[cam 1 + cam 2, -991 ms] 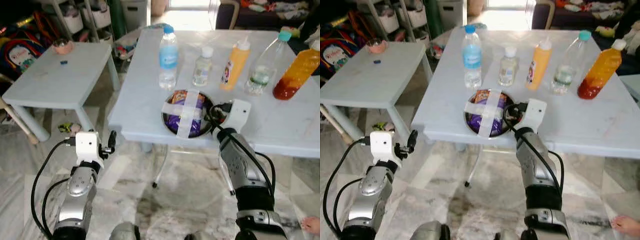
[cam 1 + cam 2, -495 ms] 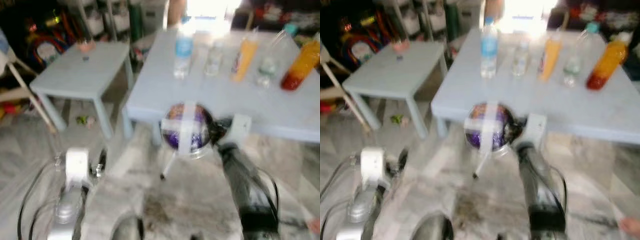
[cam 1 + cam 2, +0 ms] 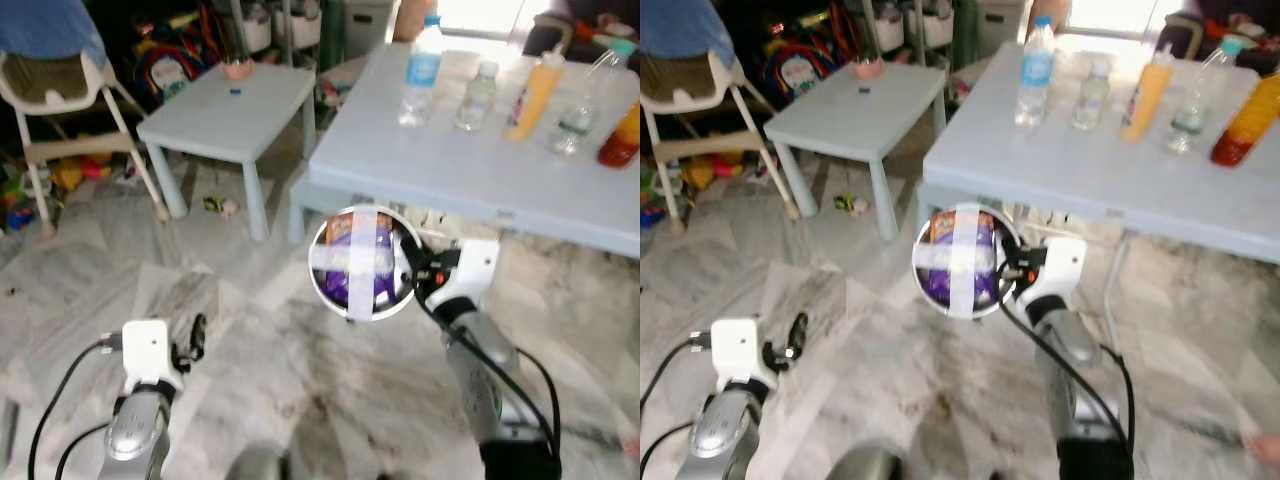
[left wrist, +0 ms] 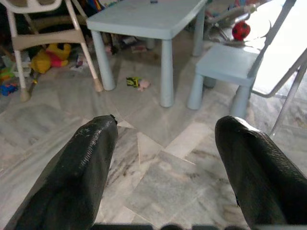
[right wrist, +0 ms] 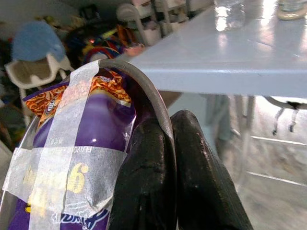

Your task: Restocking fridge

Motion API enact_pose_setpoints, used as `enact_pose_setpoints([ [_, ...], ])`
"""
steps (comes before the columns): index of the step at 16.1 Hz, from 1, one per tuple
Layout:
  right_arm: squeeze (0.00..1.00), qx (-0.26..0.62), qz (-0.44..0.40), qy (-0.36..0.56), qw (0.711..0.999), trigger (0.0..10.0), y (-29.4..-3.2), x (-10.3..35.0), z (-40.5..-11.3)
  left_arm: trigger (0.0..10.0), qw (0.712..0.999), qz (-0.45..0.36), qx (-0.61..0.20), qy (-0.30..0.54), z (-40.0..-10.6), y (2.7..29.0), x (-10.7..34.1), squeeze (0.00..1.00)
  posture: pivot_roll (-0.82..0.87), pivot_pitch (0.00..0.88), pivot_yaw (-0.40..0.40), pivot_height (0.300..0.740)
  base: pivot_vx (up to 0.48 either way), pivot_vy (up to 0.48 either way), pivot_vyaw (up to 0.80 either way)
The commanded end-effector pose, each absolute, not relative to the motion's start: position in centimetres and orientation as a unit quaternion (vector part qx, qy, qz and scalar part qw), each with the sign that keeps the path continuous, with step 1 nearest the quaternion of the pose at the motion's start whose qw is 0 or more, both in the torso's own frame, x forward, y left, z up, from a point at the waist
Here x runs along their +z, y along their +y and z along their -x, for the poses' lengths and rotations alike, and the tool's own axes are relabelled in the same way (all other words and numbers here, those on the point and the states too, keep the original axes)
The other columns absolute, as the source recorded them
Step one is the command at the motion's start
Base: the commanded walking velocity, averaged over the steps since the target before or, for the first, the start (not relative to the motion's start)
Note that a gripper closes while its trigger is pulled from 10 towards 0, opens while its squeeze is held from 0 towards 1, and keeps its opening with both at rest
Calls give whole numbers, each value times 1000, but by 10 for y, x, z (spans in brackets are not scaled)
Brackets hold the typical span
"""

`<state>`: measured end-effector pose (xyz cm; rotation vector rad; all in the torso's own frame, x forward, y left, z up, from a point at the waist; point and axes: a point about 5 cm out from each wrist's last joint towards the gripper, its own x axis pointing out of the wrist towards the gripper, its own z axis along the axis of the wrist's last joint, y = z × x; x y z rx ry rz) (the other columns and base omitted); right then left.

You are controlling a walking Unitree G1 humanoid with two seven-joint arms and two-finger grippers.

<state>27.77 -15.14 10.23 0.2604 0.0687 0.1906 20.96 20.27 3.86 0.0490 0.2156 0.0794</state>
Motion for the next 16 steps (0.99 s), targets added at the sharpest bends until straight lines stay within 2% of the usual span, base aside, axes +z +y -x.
enact_pose_setpoints([
  [1, 0, 97, -132, 20, 986, 10000, -150, 108, -281, 10000, 993, -37, 57, 99, -208, 208, 44, 0, 91, 0, 12, 740, 0, 0, 788],
  [4, 0, 98, -132, 25, 986, 10000, -148, 104, -279, 10000, 992, -40, 56, 102, -205, 200, 43, 0, 94, 0, 14, 740, 0, -182, 794],
  [8, 0, 100, -131, 27, 986, 10000, -147, 103, -279, 10000, 993, -40, 47, 102, -209, 194, 43, 0, 85, 0, 20, 740, 0, -385, 789],
  [16, 0, 104, -127, 35, 986, 10000, -147, 100, -278, 10000, 993, -45, 43, 101, -213, 190, 43, 0, 83, 0, 19, 740, 0, 0, 793],
])
